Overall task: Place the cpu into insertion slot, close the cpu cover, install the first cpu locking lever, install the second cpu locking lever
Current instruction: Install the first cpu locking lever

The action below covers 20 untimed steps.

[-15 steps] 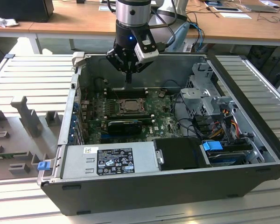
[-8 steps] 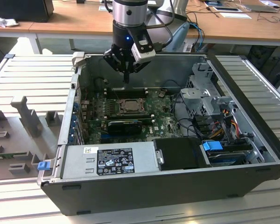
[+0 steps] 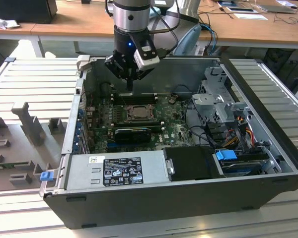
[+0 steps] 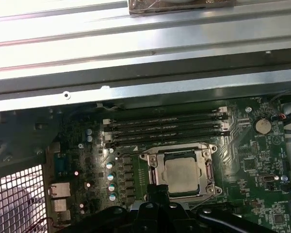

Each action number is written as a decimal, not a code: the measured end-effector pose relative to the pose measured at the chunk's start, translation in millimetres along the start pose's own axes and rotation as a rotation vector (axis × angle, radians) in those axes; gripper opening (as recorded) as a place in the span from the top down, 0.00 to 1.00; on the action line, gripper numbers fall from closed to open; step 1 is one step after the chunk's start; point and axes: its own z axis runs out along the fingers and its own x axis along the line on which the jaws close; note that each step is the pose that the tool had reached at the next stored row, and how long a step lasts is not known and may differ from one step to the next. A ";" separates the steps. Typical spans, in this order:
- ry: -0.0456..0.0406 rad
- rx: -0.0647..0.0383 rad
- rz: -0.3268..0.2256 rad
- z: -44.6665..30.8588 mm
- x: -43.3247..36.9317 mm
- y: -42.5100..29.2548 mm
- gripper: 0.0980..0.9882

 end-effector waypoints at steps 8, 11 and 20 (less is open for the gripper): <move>-0.0033 0.002 -0.148 6.7 0.6 -0.7 0.99; -0.0067 0.002 -0.153 7.6 1.6 -2.3 0.99; -0.0064 -0.003 -0.202 14.9 14.2 -4.9 0.99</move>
